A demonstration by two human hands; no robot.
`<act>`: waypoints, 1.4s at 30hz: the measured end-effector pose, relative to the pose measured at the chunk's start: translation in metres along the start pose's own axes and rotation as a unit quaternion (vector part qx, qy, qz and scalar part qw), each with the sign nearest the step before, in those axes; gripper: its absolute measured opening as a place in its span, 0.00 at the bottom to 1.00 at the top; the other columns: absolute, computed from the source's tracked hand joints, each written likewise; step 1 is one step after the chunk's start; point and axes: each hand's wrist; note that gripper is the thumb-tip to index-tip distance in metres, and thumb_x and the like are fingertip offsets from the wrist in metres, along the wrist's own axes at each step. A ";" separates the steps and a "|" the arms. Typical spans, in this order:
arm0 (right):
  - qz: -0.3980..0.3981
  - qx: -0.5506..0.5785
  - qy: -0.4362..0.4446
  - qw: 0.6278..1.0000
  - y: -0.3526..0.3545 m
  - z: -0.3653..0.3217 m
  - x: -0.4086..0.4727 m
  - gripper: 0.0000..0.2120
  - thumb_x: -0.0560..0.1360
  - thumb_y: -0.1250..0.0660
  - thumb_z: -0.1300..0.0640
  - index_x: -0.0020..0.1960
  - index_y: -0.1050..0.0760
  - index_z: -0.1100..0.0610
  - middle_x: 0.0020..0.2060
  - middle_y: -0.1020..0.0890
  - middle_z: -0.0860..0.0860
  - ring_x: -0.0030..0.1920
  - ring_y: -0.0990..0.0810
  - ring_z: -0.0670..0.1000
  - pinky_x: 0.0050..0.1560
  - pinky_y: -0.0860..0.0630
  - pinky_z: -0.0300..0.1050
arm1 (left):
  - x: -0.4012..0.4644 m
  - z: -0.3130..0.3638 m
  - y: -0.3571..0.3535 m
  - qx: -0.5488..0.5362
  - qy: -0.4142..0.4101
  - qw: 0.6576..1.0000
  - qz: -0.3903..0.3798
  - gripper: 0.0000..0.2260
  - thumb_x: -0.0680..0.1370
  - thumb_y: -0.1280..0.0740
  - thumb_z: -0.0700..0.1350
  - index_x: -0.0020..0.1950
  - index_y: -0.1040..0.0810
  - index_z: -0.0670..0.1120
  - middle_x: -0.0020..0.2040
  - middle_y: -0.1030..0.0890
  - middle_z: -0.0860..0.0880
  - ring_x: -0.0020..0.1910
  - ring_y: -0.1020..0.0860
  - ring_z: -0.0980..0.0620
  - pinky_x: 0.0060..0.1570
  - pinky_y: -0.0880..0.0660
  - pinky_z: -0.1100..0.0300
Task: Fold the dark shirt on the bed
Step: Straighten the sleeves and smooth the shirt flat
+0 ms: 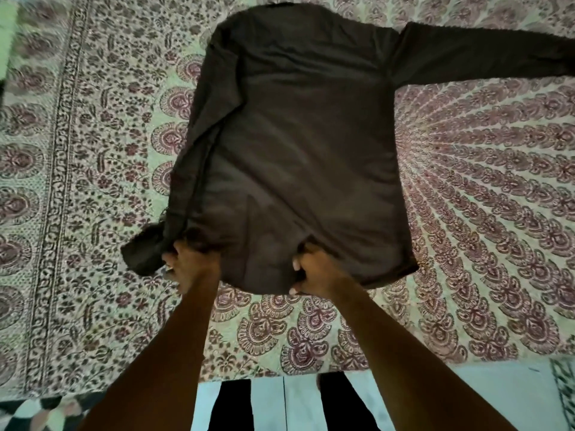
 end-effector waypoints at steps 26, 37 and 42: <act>0.087 0.026 -0.218 0.972 -0.025 -0.095 0.002 0.16 0.75 0.31 0.47 0.58 0.25 0.54 0.65 0.28 0.53 0.64 0.26 0.59 0.65 0.28 0.58 | 0.093 -0.012 0.096 0.111 -0.227 0.926 -0.282 0.12 0.75 0.27 0.49 0.49 0.23 0.42 0.41 0.17 0.44 0.32 0.16 0.47 0.34 0.17 0.55; 0.299 0.142 -0.096 0.939 0.091 -0.115 0.188 0.12 0.78 0.33 0.54 0.57 0.22 0.61 0.54 0.21 0.59 0.55 0.21 0.61 0.56 0.22 0.50 | 0.200 0.141 0.059 -0.042 -0.324 0.927 -0.186 0.23 0.65 0.21 0.50 0.53 0.28 0.46 0.51 0.20 0.45 0.49 0.20 0.45 0.48 0.21 0.53; 0.417 0.336 -0.115 0.837 0.163 -0.118 0.263 0.18 0.80 0.32 0.48 0.60 0.23 0.61 0.44 0.17 0.55 0.47 0.19 0.54 0.47 0.31 0.35 | 0.212 0.171 0.046 -0.036 -0.448 0.883 -0.138 0.20 0.70 0.28 0.40 0.61 0.23 0.44 0.53 0.21 0.46 0.51 0.22 0.48 0.50 0.23 0.54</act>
Point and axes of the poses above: each hand's wrist, its own x-axis towards the middle knuckle, its own y-axis out of the back of the hand, z = x × y
